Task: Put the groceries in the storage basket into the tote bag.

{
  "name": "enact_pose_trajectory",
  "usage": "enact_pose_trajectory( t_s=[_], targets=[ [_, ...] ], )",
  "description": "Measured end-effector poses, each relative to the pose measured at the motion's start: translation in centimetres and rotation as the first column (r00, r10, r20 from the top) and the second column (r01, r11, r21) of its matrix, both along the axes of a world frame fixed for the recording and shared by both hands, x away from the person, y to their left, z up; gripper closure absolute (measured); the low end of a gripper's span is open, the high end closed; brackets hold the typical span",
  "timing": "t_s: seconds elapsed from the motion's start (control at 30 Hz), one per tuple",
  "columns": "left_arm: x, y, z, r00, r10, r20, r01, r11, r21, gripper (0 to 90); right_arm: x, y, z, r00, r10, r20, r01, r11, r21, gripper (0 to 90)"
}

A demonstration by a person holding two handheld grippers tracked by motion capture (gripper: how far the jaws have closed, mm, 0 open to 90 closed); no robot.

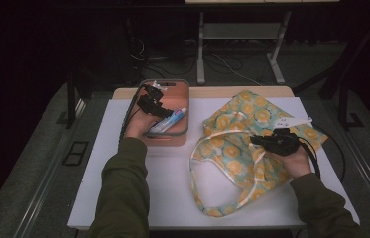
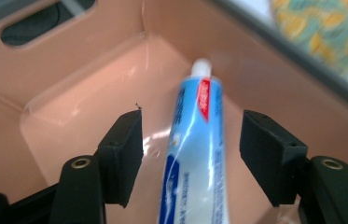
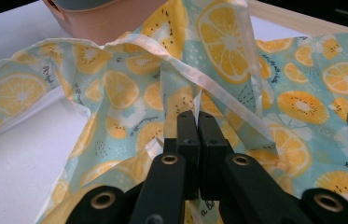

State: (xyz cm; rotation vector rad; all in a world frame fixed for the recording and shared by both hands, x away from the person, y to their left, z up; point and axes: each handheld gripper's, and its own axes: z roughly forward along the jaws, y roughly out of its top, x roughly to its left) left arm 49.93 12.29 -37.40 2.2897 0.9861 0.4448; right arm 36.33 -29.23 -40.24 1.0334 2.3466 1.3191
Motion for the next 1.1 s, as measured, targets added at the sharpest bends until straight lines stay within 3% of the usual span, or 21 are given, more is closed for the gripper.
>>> enact_pose_trajectory(
  t_s=[0.17, 0.33, 0.53, 0.63, 0.77, 0.9, 0.93, 1.1],
  targets=[
    [0.4, -0.8, -0.5, 0.9993, -0.030, -0.023, 0.031, 0.9987, 0.042, 38.0, 0.0, 0.0, -0.1, 1.0000, 0.001, -0.005, -0.001, 1.000, -0.001, 88.8],
    [0.9, -1.4, -1.1, 0.9985, -0.038, -0.040, 0.040, 0.9977, 0.055, 37.3, 0.0, 0.0, -0.1, 1.0000, 0.002, -0.005, -0.002, 1.000, 0.001, 88.8],
    [1.4, -1.5, -2.1, 0.9968, -0.041, -0.070, 0.042, 0.9990, 0.014, 34.4, 0.0, 0.0, -0.2, 0.9999, 0.000, -0.010, 0.000, 1.000, 0.001, 88.8],
    [1.9, -1.4, -3.3, 0.9907, -0.033, -0.132, 0.038, 0.9986, 0.036, 33.7, 0.0, -0.1, -0.3, 0.9999, 0.000, -0.011, 0.000, 1.000, 0.001, 88.8],
    [2.0, -1.7, -3.7, 0.9883, -0.036, -0.148, 0.048, 0.9955, 0.081, 35.3, 0.0, -0.1, -0.3, 1.0000, 0.000, -0.009, 0.000, 1.000, -0.001, 88.8],
    [2.3, -2.0, -4.4, 0.9783, -0.045, -0.202, 0.068, 0.9914, 0.112, 39.3, 0.0, -0.1, -0.3, 0.9999, -0.002, -0.010, 0.002, 1.000, -0.001, 88.8],
    [2.4, -2.1, -4.6, 0.9782, -0.039, -0.204, 0.069, 0.9879, 0.139, 40.3, 0.0, -0.1, -0.3, 1.0000, -0.002, -0.010, 0.002, 1.000, 0.000, 88.8],
    [2.4, -1.9, -4.6, 0.9775, -0.035, -0.208, 0.062, 0.9903, 0.125, 46.7, -0.1, -0.3, -0.2, 1.0000, -0.004, -0.006, 0.004, 1.000, 0.004, 88.8]
  ],
)
